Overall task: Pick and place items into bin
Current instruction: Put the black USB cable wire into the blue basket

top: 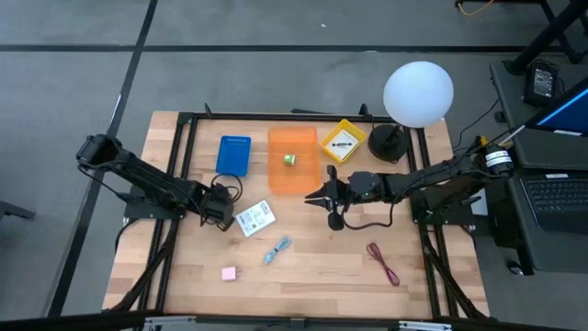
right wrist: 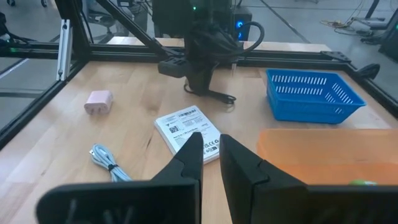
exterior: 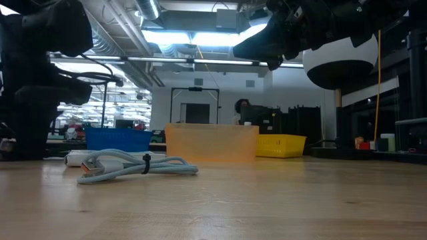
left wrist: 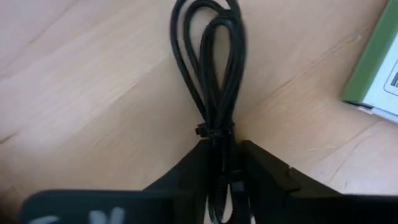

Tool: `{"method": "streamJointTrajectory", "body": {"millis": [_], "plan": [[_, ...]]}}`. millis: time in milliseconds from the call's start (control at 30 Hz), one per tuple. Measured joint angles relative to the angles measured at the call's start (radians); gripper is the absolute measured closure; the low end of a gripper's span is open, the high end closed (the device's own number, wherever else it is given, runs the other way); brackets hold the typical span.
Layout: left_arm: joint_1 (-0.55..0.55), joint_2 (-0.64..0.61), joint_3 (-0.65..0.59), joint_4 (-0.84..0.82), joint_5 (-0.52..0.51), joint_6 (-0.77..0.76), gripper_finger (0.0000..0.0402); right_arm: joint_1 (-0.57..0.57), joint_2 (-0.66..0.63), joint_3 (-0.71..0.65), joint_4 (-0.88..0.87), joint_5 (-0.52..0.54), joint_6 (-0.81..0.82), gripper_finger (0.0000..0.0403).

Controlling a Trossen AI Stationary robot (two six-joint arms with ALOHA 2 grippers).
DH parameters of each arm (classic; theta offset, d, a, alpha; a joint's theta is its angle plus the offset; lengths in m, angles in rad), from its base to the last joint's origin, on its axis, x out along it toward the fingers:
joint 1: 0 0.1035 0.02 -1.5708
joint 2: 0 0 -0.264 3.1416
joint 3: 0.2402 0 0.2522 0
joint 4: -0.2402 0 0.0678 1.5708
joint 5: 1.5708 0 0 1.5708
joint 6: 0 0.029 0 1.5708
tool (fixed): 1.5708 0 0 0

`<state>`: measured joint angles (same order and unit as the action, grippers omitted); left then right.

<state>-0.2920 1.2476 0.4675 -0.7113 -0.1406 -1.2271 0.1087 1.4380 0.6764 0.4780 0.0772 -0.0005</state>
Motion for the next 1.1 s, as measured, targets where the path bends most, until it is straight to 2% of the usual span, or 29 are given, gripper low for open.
{"method": "streamJointTrajectory", "body": {"millis": [167,500,767,1100], "plan": [[0.0,-0.005,0.0,0.002,0.002,0.038,0.0363,0.0,0.0,0.0,0.0,0.0,-0.01,0.0368],[0.0,-0.071,0.091,-0.009,0.018,0.207,0.0364,0.0,0.0,0.0,0.0,0.0,-0.008,0.0368],[-0.001,-0.143,0.159,-0.032,0.012,0.274,0.0364,0.0,0.0,0.0,0.0,0.0,-0.008,0.0368],[-0.001,-0.279,0.17,0.013,-0.012,0.413,0.0364,0.0,0.0,0.0,-0.001,0.0,-0.018,0.0368]]}}
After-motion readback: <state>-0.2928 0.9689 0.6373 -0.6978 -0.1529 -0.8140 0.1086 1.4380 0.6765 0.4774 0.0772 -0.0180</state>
